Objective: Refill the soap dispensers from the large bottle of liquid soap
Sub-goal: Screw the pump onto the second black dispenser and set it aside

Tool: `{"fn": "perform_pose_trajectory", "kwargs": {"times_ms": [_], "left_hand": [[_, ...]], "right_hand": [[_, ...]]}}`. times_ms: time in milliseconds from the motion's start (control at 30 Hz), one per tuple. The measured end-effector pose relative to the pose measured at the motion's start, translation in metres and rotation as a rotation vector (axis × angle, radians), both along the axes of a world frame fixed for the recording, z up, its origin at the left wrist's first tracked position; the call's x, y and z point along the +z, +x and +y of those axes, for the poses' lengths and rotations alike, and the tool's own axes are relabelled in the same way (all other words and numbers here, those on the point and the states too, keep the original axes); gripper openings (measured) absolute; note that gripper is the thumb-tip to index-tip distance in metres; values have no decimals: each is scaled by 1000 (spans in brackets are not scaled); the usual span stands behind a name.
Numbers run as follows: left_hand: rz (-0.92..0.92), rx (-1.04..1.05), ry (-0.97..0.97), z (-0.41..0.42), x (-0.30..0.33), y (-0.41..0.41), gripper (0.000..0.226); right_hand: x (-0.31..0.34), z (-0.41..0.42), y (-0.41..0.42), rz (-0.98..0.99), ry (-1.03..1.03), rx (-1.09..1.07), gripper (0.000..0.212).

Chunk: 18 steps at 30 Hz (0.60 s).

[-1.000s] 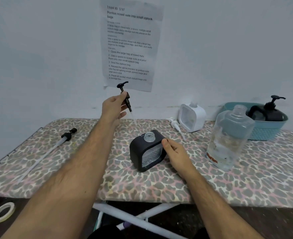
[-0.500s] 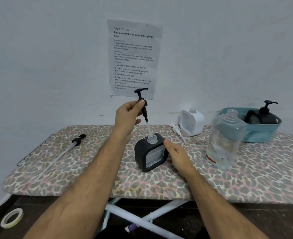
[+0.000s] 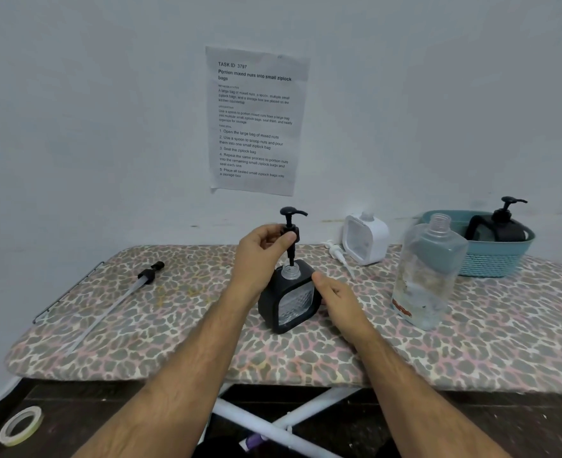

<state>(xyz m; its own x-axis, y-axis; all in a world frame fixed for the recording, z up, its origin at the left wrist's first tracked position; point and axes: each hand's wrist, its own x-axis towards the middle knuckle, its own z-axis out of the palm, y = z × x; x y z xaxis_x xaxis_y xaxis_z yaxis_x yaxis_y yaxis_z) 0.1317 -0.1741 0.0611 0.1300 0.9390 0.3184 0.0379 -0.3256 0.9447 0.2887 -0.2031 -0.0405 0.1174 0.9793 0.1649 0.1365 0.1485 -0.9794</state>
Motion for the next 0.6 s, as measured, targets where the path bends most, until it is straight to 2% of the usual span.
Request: {"fn": "perform_pose_trajectory", "kwargs": {"times_ms": [467, 600], "left_hand": [[54, -50, -38, -5, -27, -10, 15], [63, -61, -75, -2, -36, -16, 28]], "right_hand": [[-1, 1, 0, 11, 25, 9, 74], [-1, 1, 0, 8, 16, 9, 70]]}}
